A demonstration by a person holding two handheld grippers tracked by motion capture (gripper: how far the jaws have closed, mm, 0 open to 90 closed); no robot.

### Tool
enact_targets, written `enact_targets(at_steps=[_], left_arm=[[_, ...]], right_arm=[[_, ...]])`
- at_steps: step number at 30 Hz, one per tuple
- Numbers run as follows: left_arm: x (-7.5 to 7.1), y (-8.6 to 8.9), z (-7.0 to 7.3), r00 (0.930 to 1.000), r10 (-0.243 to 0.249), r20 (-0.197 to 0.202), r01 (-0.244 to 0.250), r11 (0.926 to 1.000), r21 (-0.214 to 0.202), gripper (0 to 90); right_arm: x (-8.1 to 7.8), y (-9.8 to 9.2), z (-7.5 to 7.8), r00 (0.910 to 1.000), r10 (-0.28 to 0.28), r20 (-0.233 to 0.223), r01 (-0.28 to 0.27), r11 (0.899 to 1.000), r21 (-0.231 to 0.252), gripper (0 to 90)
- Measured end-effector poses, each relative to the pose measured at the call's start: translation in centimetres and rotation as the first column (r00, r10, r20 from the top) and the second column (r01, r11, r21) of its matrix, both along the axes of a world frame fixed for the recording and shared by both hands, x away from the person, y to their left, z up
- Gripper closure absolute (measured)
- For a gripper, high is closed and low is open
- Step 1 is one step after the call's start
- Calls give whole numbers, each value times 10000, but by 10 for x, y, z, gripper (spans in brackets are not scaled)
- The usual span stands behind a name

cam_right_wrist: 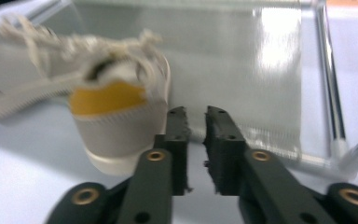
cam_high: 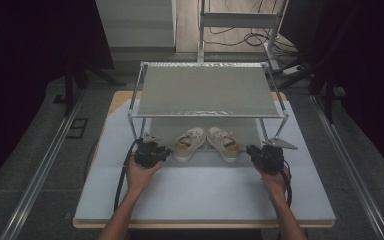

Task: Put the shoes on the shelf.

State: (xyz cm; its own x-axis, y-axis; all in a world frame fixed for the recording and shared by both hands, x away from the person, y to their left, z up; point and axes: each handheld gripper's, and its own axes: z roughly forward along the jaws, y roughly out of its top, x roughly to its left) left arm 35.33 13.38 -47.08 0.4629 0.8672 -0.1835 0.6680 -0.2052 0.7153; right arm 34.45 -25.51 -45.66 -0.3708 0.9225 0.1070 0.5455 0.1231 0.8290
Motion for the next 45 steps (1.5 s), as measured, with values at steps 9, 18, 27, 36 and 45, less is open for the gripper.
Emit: enact_targets(at_steps=[9, 18, 27, 36, 45], left_arm=[[3, -7, -12, 9995, -138, -283, 136, 9999, -63, 742], [2, -13, -10, 9993, -250, -294, 250, 9997, 20, 755], [3, -30, -8, 9979, -596, -256, 596, 9982, -13, 752], [7, -49, -7, 9962, -815, -321, 810, 9966, -152, 757], [4, -53, -4, 9952, -943, -253, 935, 9952, -304, 855]], right_arm=[[5, 7, -22, 9987, 191, -470, -210, 9989, -413, 868], [3, 23, -20, 9980, 511, -374, -530, 9973, -506, 896], [2, 35, -20, 9951, 885, -431, -897, 9956, -266, 896], [0, 52, -22, 9903, 1341, -352, -1340, 9910, 45, 896], [-2, 61, -22, 9860, 1638, -300, -1637, 9865, 44, 895]])
